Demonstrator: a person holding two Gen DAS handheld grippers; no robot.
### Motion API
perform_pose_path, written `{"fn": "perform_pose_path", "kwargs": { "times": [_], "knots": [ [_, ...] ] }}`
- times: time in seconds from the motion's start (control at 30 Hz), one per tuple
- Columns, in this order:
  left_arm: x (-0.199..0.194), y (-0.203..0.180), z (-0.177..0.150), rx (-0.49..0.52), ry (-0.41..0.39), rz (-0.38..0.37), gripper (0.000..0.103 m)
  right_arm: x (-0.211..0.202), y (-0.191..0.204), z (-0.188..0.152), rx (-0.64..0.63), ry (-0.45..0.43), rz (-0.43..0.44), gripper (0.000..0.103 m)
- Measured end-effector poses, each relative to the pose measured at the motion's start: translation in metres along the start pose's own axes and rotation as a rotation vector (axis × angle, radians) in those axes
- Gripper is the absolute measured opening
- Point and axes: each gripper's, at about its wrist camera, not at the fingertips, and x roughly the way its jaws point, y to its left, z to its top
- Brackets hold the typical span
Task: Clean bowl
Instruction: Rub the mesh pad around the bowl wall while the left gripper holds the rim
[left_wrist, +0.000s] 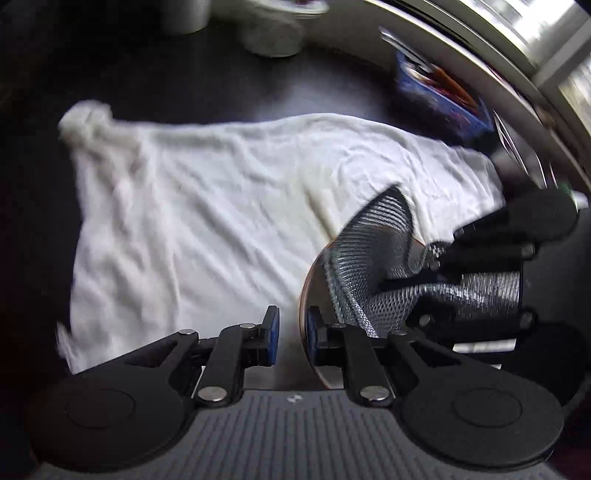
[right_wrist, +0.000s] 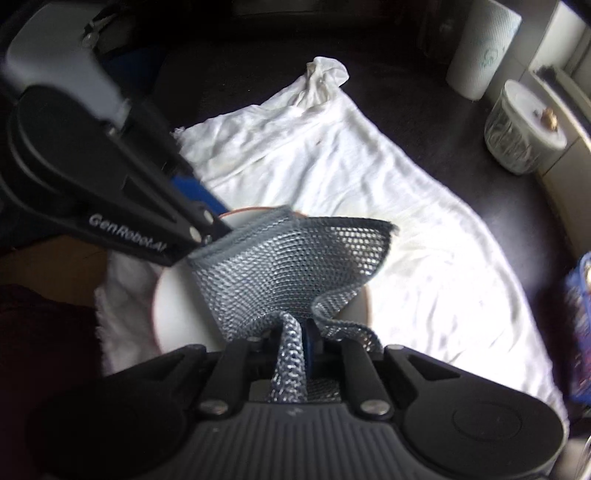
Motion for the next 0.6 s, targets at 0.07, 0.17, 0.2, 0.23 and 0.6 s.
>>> {"fn": "perform_pose_path", "kwargs": {
  "times": [0.07,0.17,0.2,0.23,0.6],
  "knots": [
    [0.0,-0.003,0.005,0.095,0.002,-0.009,0.014,0.002,0.0,0.002,-0.023,0.007,-0.012,0.009],
    [-0.007,-0.013,-0.004,0.196,-0.043,0.017,0.013,0.005,0.002,0.0,-0.032,0.012,-0.02,0.009],
    [-0.01,-0.016,-0.008,0.229,-0.06,0.028,0.012,0.006,0.003,-0.002,-0.019,0.01,-0.016,0.009],
    [-0.011,-0.015,-0.011,0.204,-0.066,0.019,0.012,0.005,0.004,-0.003,0.0,0.006,-0.008,0.009],
    [-0.003,0.034,-0.05,-0.586,-0.064,-0.172,0.012,0.005,0.017,-0.012,0.153,-0.023,0.043,0.012]
  ]
}}
